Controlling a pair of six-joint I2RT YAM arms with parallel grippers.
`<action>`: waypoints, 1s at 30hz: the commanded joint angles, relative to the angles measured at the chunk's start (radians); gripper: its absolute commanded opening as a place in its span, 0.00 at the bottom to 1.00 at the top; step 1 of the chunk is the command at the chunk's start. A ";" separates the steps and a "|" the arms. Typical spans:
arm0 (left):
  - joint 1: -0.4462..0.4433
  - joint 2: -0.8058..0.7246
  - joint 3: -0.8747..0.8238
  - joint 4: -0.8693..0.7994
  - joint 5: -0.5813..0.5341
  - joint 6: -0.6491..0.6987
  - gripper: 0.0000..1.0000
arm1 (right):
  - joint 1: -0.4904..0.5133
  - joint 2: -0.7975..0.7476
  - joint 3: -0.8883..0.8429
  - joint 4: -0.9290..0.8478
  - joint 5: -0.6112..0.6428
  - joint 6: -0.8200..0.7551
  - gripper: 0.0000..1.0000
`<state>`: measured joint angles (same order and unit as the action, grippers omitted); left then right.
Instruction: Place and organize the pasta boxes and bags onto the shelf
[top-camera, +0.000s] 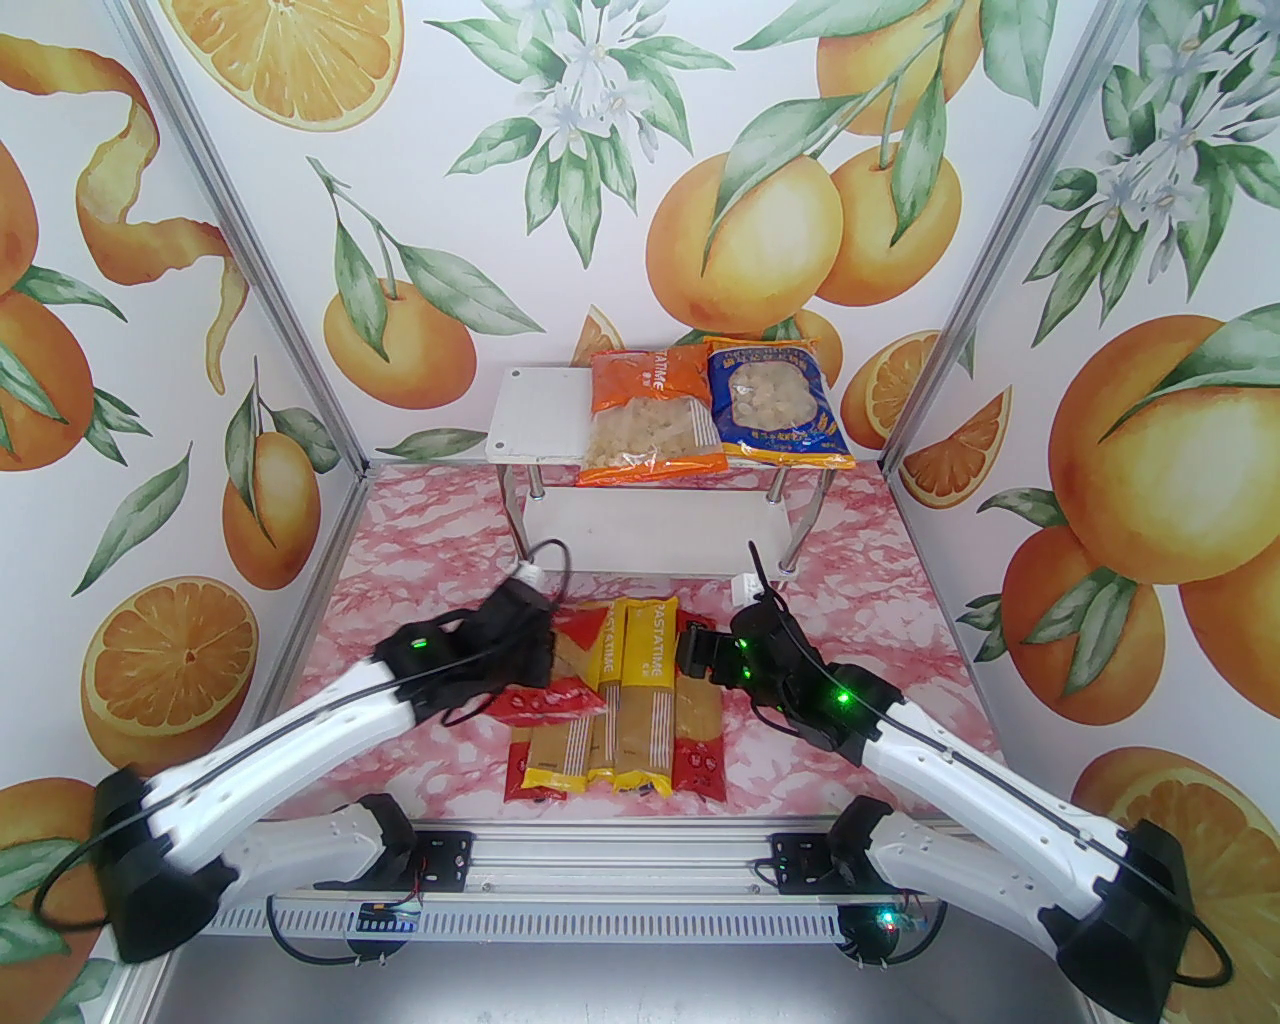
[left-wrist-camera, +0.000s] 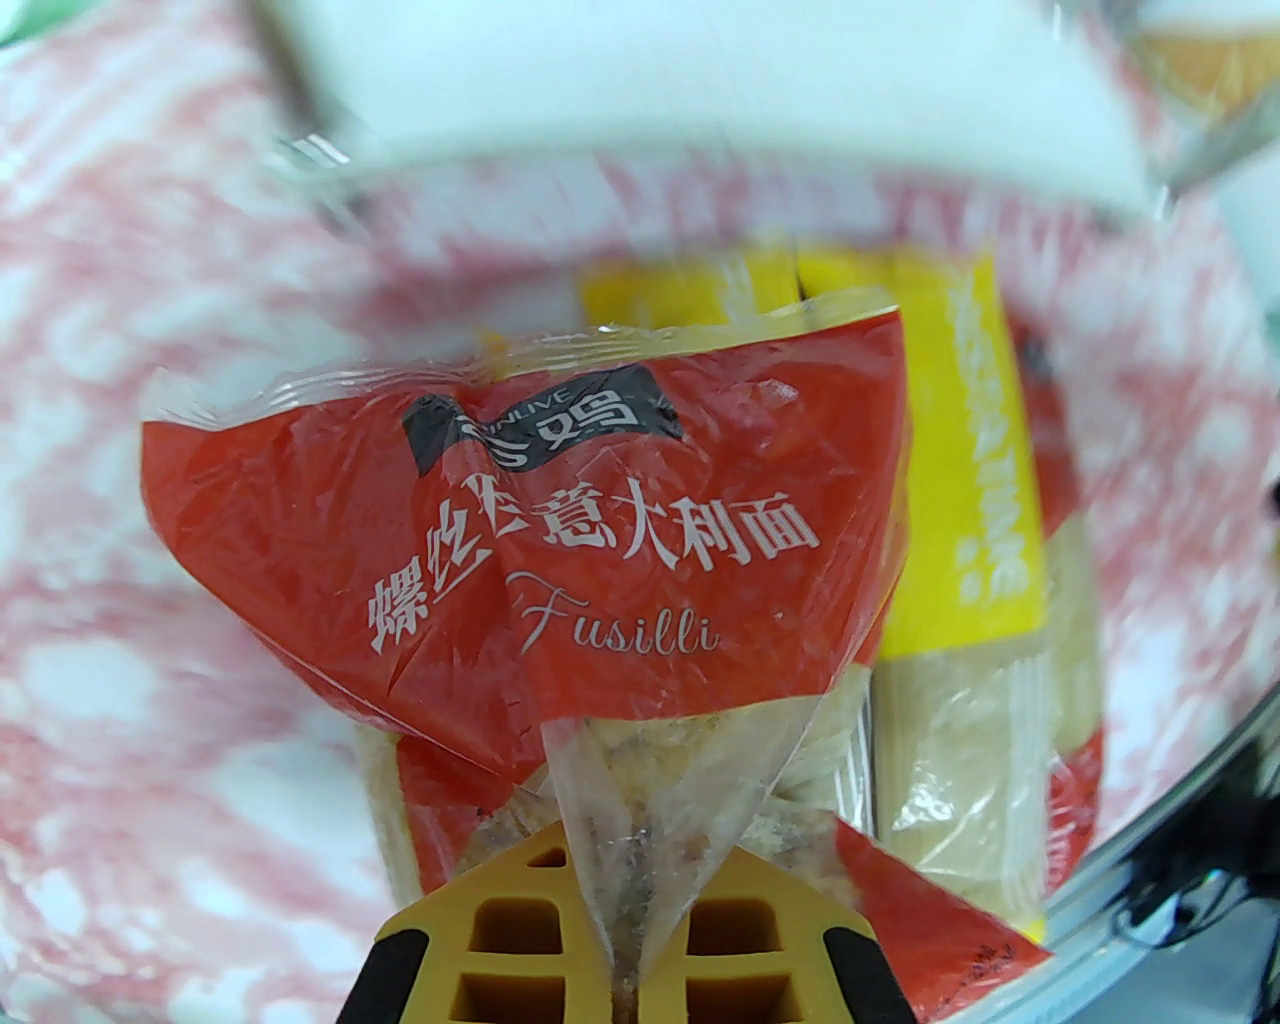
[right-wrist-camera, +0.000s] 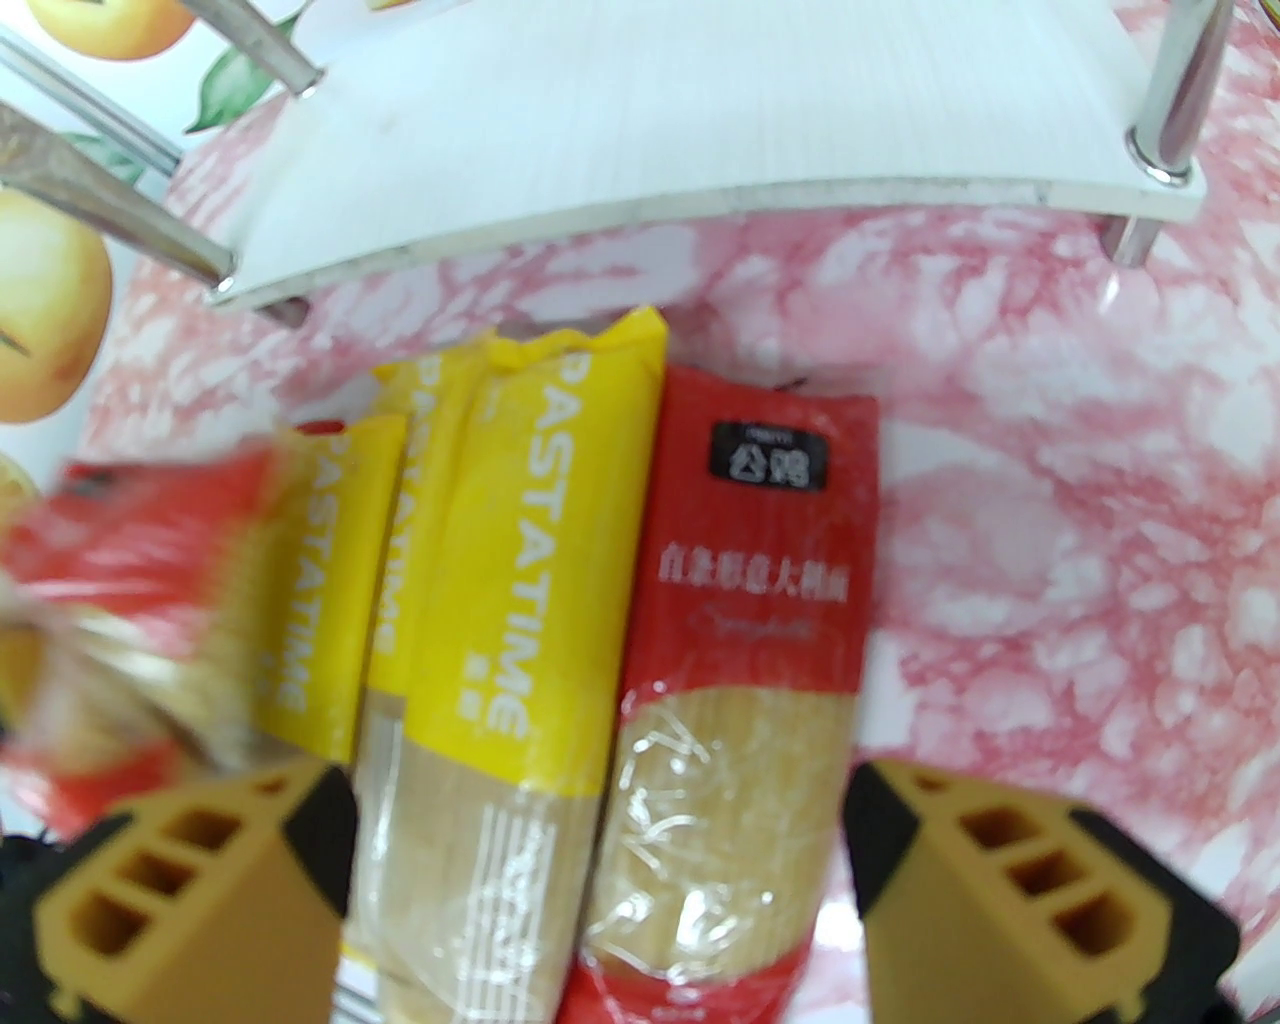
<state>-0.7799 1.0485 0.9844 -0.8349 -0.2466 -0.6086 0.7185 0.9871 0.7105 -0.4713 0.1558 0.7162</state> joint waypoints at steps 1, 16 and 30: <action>0.027 -0.105 0.084 -0.024 -0.029 0.042 0.00 | -0.005 0.017 0.017 0.020 -0.013 -0.008 0.85; 0.039 -0.125 0.602 -0.004 -0.251 0.414 0.00 | -0.006 0.128 0.067 0.017 -0.063 -0.026 0.84; 0.149 0.321 1.122 0.164 -0.109 0.715 0.00 | -0.005 0.192 0.104 0.058 -0.110 -0.035 0.84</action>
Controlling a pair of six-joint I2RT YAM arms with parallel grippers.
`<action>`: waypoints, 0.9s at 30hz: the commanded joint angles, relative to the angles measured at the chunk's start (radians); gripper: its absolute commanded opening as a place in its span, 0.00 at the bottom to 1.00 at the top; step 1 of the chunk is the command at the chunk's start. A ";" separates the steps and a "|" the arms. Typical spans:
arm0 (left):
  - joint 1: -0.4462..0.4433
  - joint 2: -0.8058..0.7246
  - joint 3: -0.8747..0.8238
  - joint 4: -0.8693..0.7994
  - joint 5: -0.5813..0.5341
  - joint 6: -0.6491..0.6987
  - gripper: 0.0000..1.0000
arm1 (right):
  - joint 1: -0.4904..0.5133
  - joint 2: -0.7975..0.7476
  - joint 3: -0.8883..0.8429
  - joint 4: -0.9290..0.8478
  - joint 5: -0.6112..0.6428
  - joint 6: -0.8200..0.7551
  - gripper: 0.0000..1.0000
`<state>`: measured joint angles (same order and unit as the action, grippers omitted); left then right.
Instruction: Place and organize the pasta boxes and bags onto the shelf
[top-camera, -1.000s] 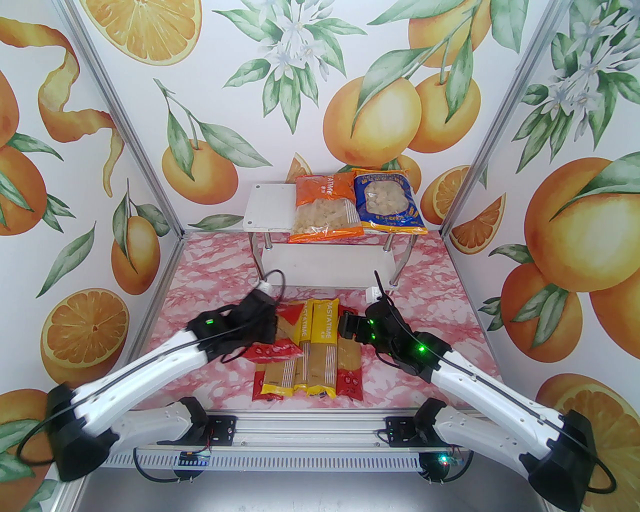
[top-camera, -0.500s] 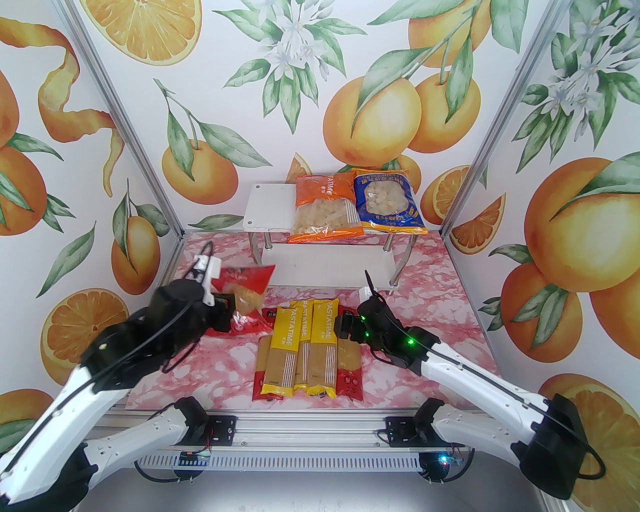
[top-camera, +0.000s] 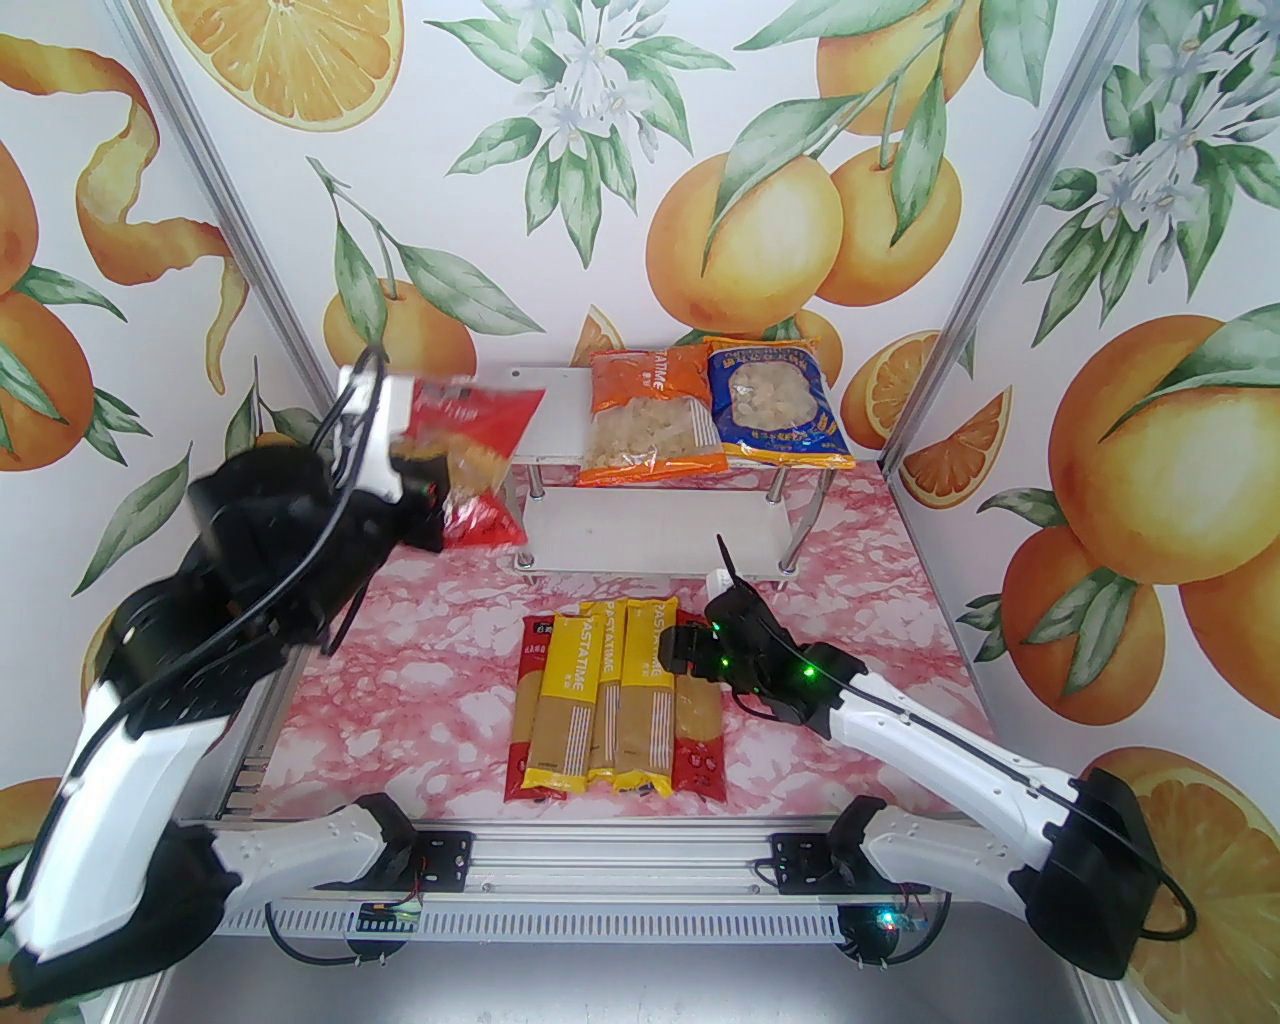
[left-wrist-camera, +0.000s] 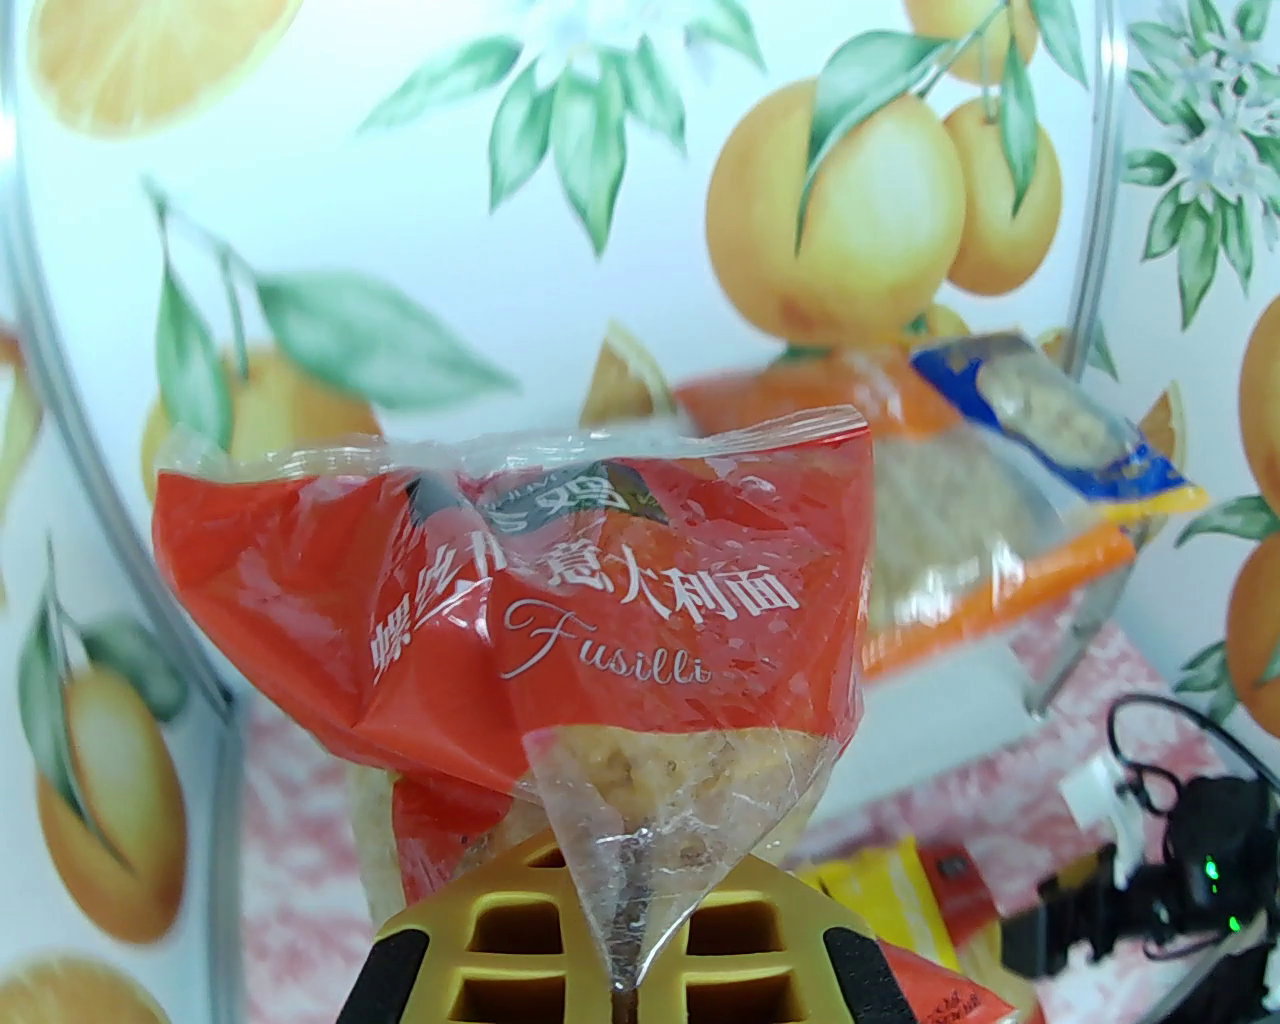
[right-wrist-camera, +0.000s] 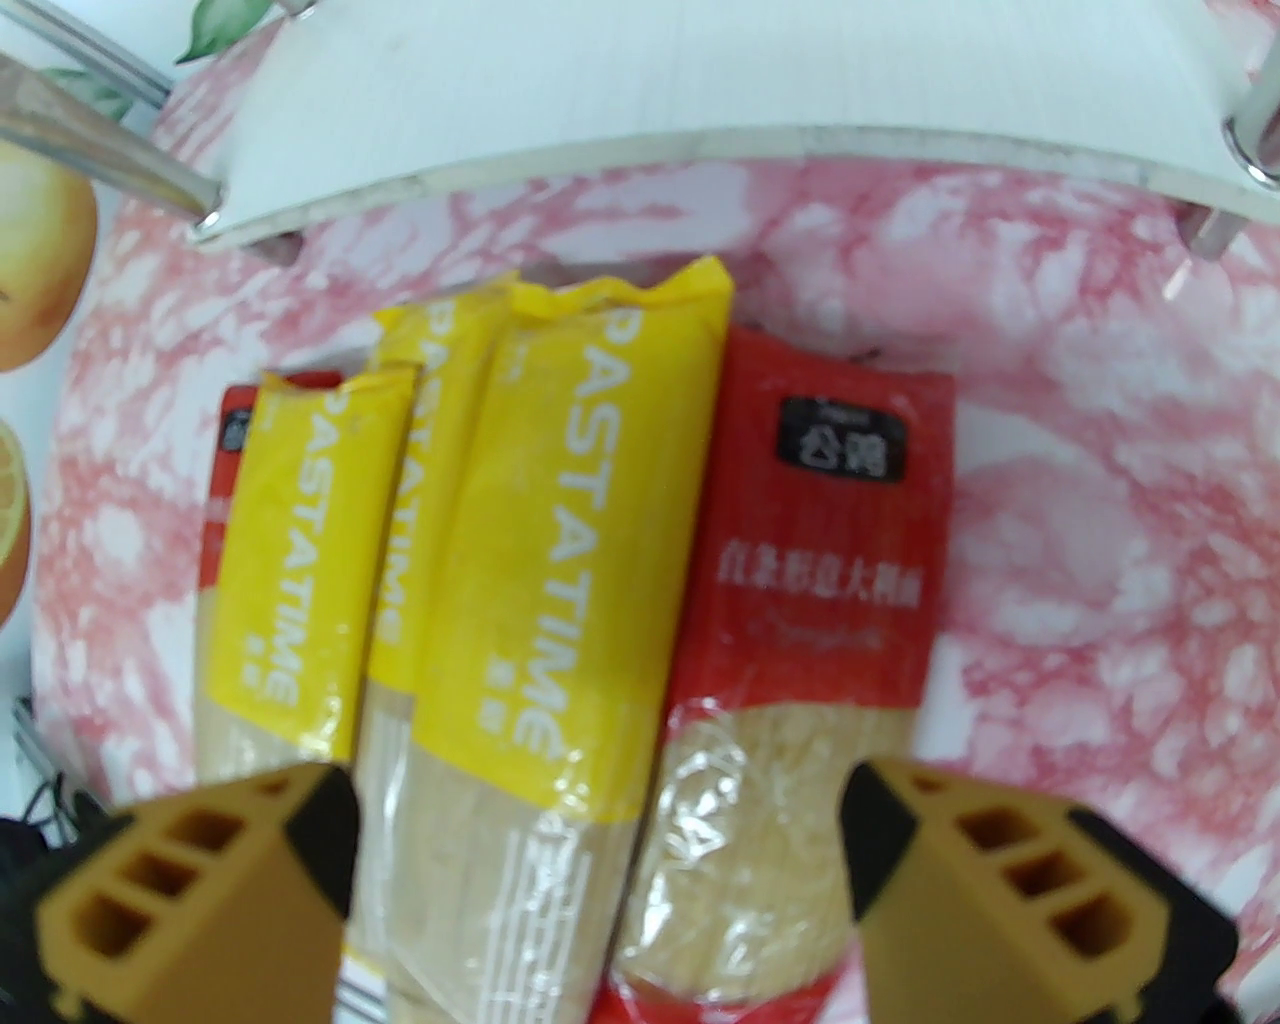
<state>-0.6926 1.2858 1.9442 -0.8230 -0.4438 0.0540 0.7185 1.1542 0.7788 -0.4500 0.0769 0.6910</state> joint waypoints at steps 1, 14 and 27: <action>0.107 0.164 0.231 0.153 0.148 0.037 0.00 | -0.007 0.031 0.040 0.040 -0.034 -0.011 0.85; 0.270 0.532 0.560 0.161 0.351 -0.102 0.00 | -0.007 0.070 0.059 0.060 -0.045 -0.028 0.85; 0.289 0.612 0.563 0.120 0.396 -0.145 0.00 | -0.008 0.101 0.056 0.079 -0.055 -0.027 0.86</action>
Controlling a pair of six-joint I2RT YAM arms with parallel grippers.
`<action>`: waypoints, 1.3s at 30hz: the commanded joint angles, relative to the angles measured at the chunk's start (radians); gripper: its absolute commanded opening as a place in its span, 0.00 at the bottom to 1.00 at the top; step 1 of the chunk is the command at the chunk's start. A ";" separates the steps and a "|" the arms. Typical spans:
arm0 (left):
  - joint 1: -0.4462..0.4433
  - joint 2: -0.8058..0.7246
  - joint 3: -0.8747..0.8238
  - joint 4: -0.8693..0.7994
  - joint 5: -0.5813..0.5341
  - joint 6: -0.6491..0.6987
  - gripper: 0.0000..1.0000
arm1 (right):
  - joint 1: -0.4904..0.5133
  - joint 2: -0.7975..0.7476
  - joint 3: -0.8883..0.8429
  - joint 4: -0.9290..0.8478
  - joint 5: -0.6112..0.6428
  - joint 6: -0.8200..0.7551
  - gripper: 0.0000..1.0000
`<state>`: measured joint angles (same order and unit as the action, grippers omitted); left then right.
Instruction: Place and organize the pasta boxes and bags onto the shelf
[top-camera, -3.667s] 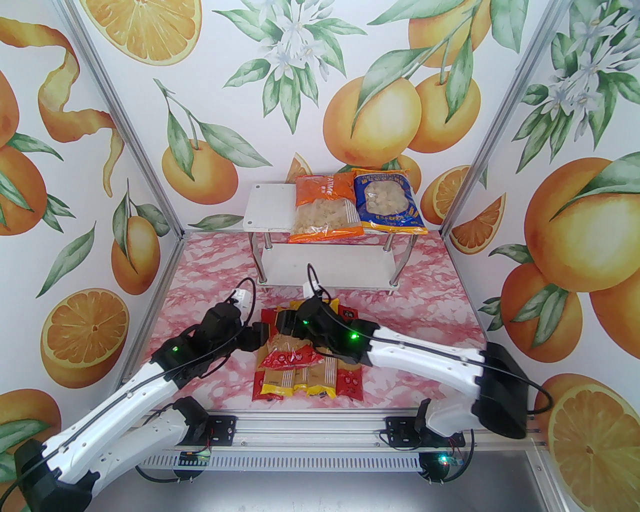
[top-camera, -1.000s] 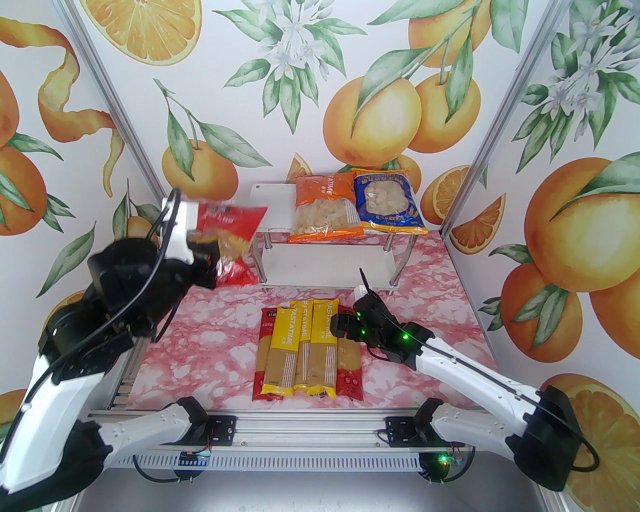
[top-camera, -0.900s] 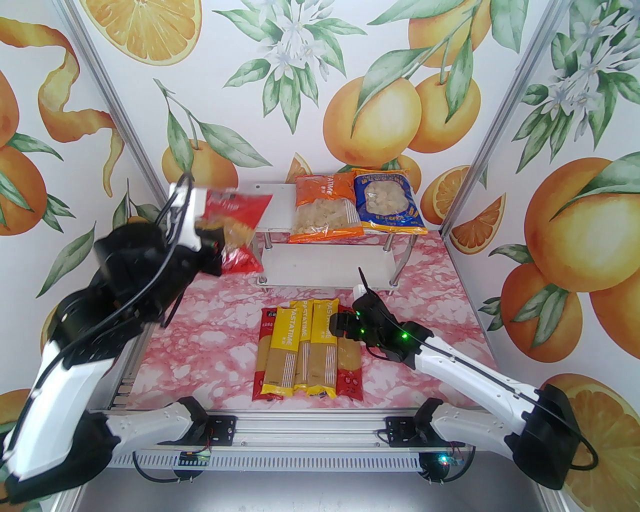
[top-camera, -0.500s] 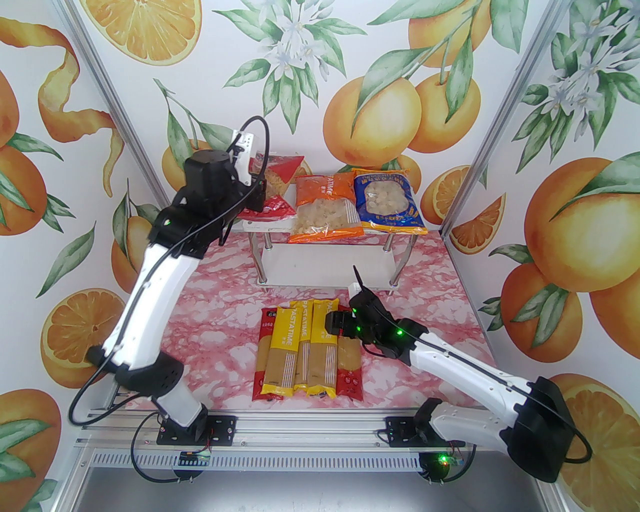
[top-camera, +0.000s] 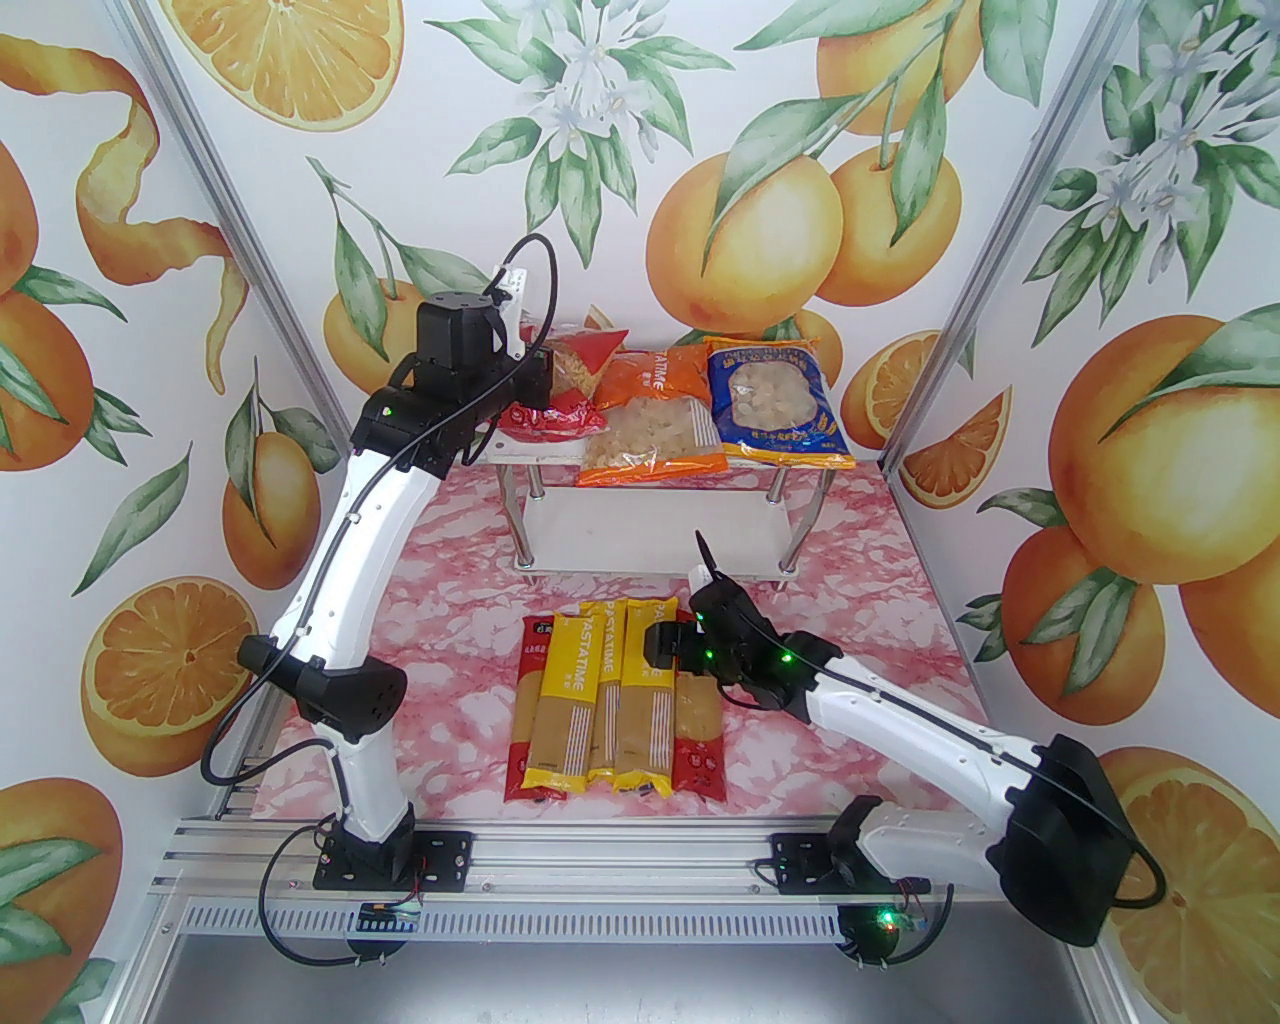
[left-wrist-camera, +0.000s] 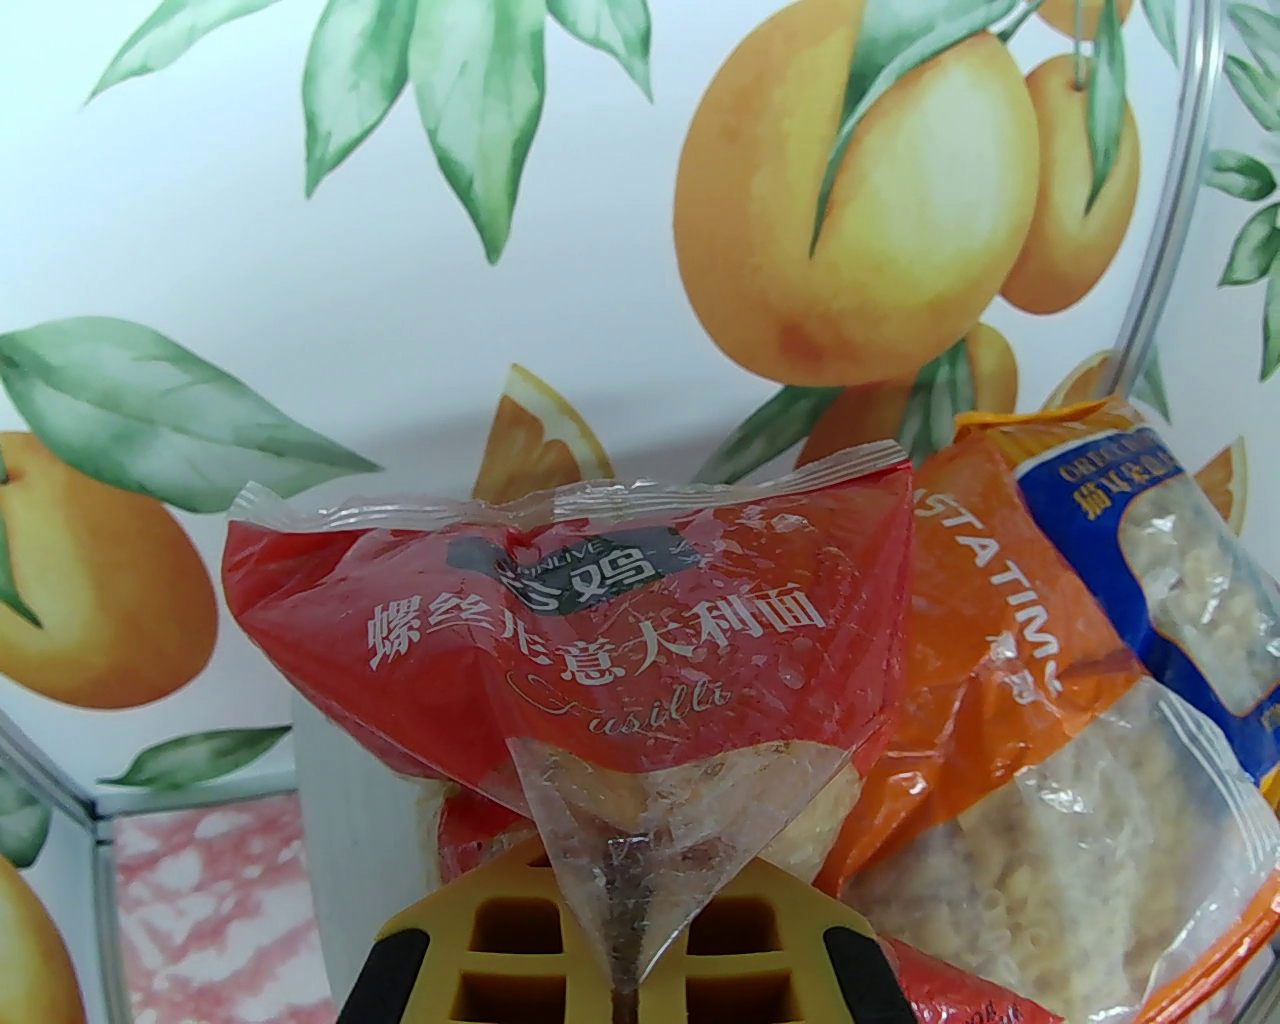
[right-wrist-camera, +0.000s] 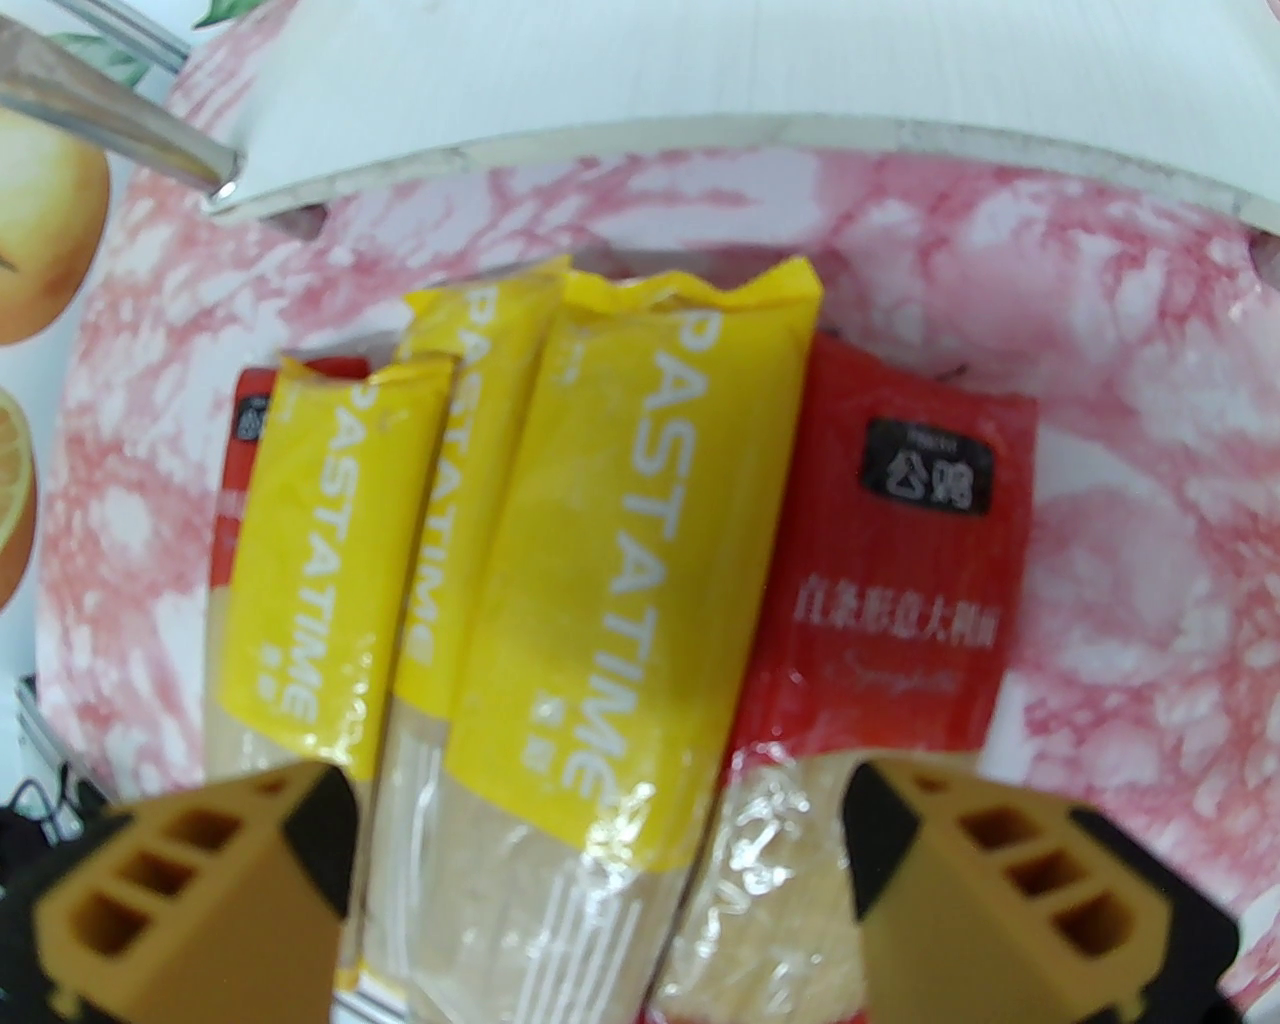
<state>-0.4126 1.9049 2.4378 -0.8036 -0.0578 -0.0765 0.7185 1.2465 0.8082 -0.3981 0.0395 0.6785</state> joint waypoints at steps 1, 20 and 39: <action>0.010 -0.001 0.067 0.088 0.007 -0.013 0.00 | -0.008 0.012 0.026 0.028 -0.019 -0.014 0.85; -0.001 -0.036 -0.196 0.096 0.002 -0.075 0.40 | -0.010 0.064 0.023 0.033 -0.039 0.000 0.86; -0.078 -0.302 -0.499 0.509 0.039 -0.002 0.92 | -0.009 0.085 0.021 0.045 -0.060 0.018 0.86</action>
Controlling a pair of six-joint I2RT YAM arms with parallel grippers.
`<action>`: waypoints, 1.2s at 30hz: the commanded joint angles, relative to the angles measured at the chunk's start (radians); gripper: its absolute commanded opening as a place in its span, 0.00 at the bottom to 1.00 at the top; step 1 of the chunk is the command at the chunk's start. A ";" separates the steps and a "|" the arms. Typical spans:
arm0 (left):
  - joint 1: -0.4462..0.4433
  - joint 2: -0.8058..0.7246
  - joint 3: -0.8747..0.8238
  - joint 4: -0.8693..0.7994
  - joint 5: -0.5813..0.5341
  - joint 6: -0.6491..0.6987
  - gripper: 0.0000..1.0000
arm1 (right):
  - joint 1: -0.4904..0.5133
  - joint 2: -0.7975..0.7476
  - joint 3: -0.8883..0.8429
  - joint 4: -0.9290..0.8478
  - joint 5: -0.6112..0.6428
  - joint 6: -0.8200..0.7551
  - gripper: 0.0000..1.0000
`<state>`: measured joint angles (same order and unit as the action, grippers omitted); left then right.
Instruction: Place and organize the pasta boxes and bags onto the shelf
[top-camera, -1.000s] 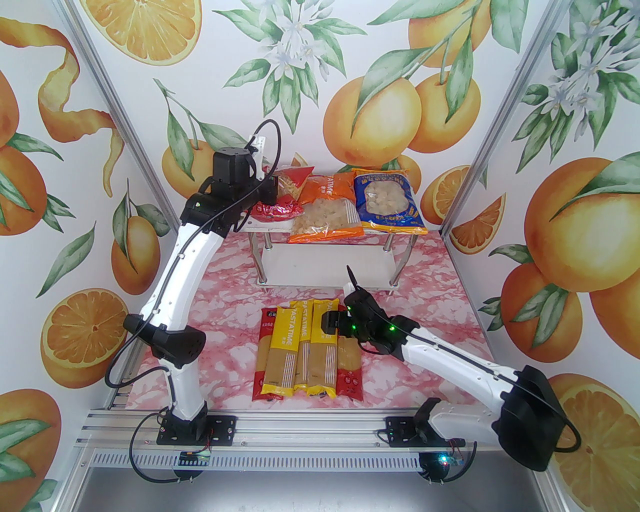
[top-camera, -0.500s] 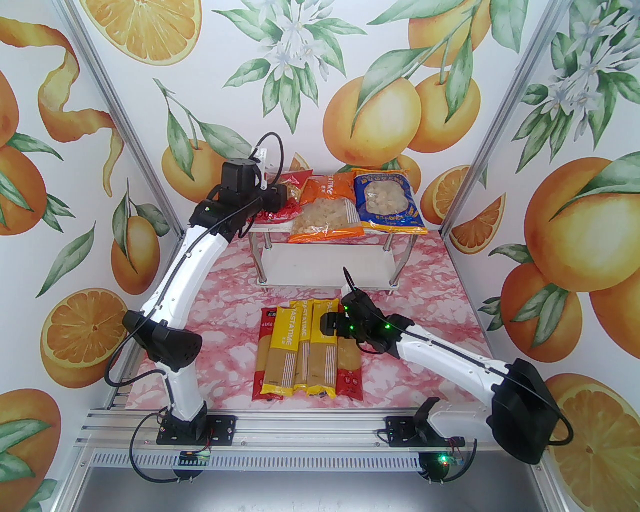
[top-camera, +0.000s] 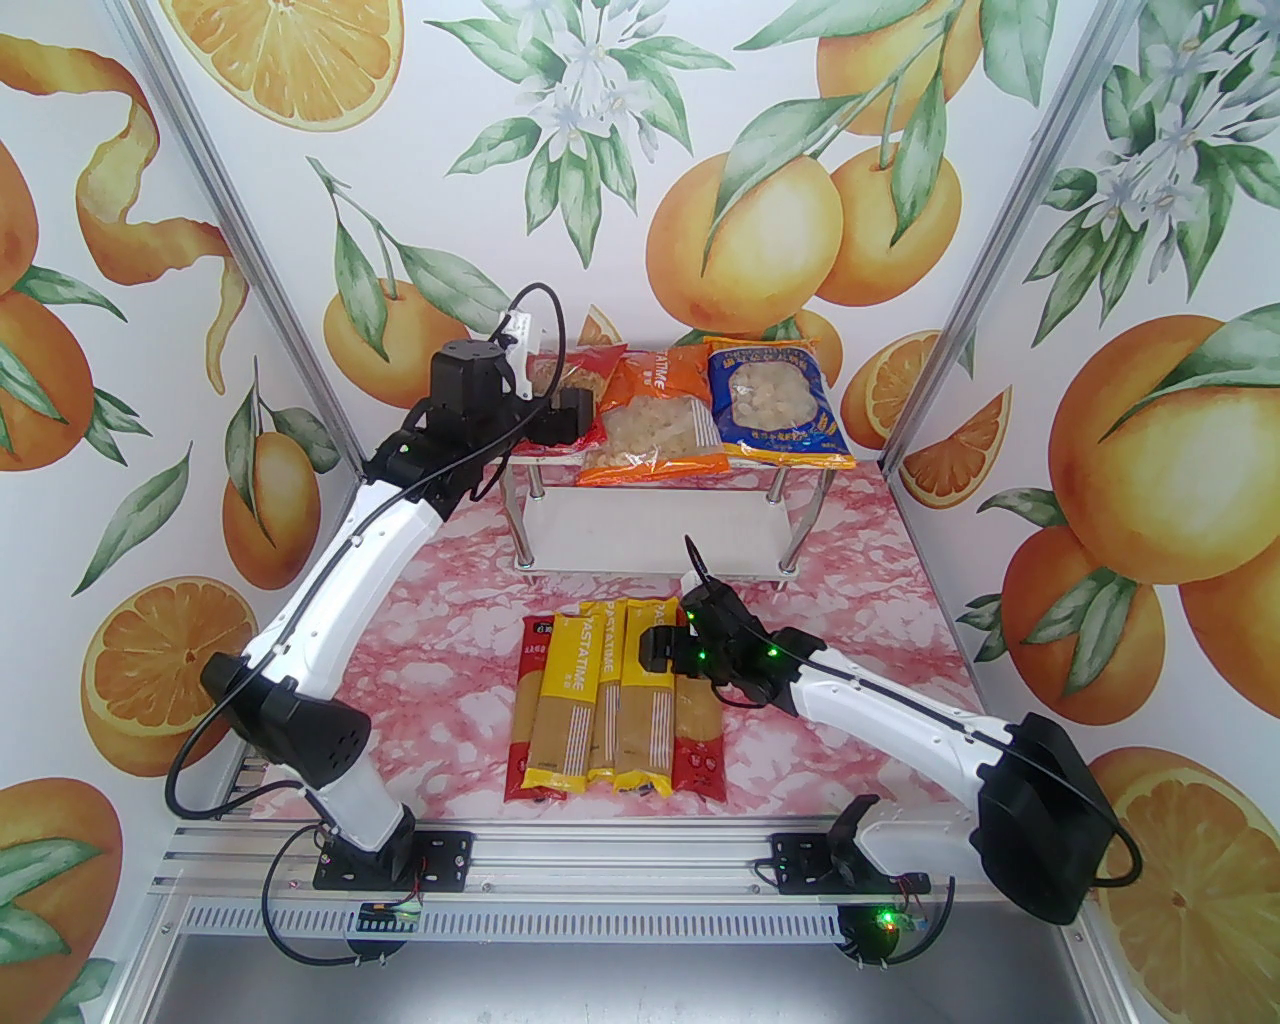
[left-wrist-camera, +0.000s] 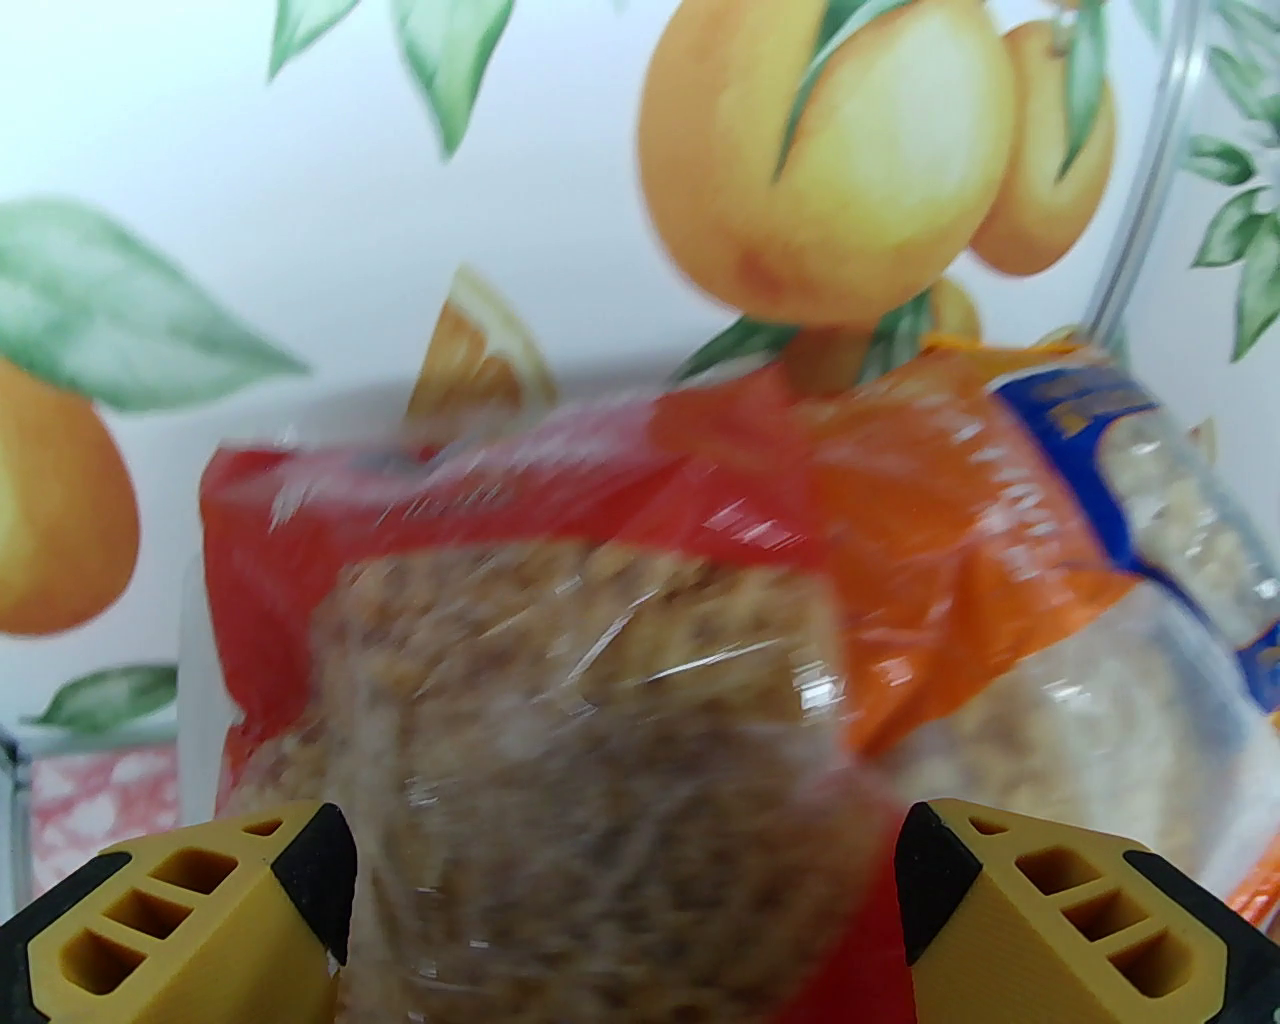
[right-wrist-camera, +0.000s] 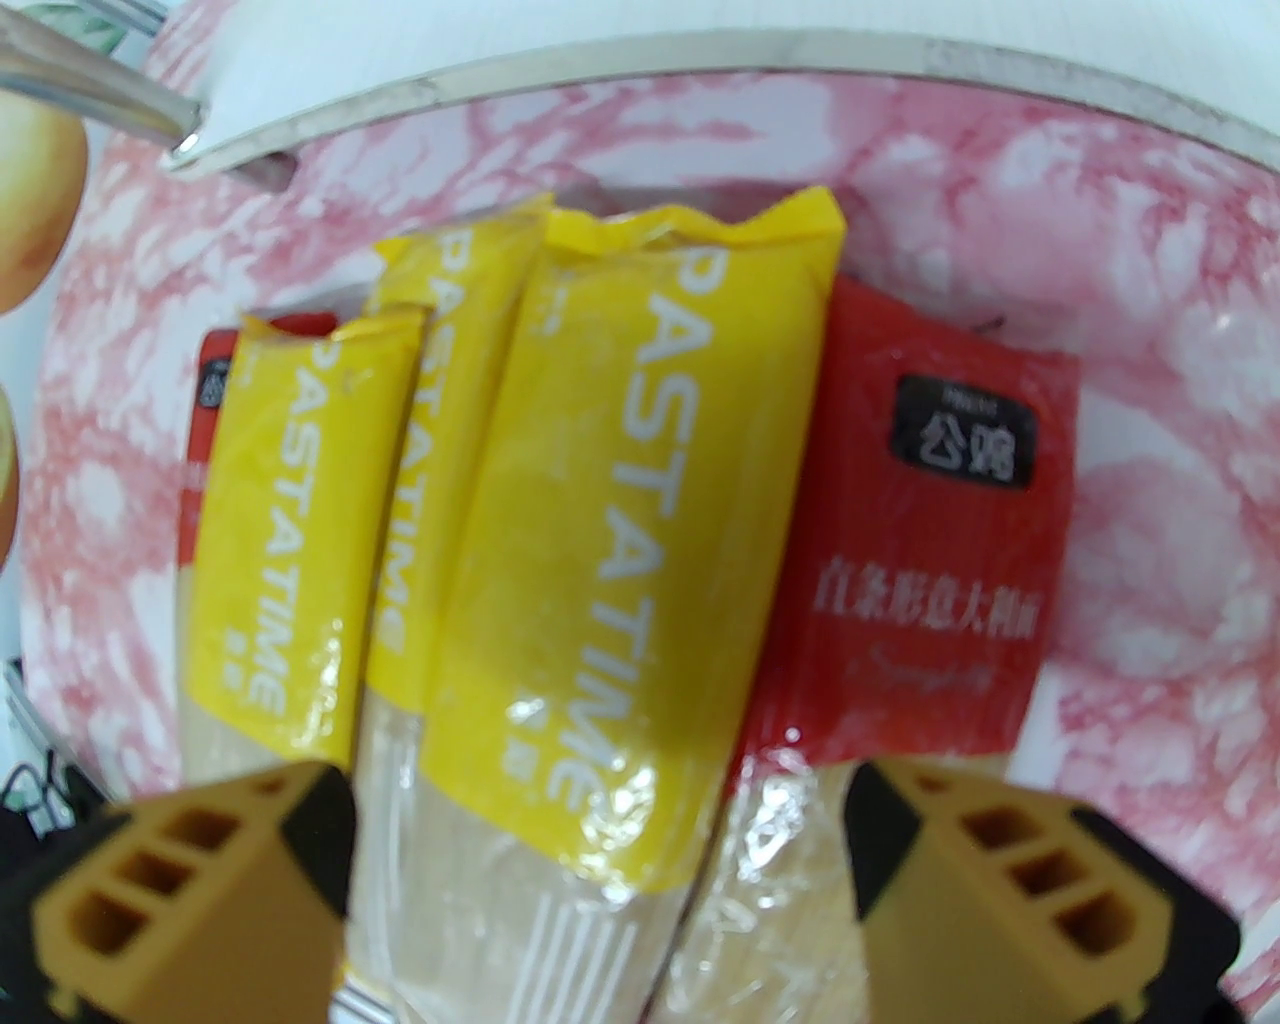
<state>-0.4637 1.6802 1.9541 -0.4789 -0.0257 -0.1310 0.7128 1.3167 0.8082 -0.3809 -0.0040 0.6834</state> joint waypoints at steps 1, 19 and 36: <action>-0.037 -0.087 -0.021 0.227 0.000 0.069 0.91 | -0.004 0.014 0.021 0.028 -0.017 0.013 0.86; -0.049 0.388 0.573 -0.014 -0.037 0.226 0.00 | -0.004 -0.001 0.038 0.004 0.002 0.006 0.85; 0.007 0.501 0.609 -0.121 -0.174 0.206 0.00 | -0.012 0.015 0.036 0.006 0.007 0.002 0.85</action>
<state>-0.4805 2.1555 2.5359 -0.5571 -0.1390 0.0841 0.7116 1.3167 0.8211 -0.3702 -0.0074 0.6868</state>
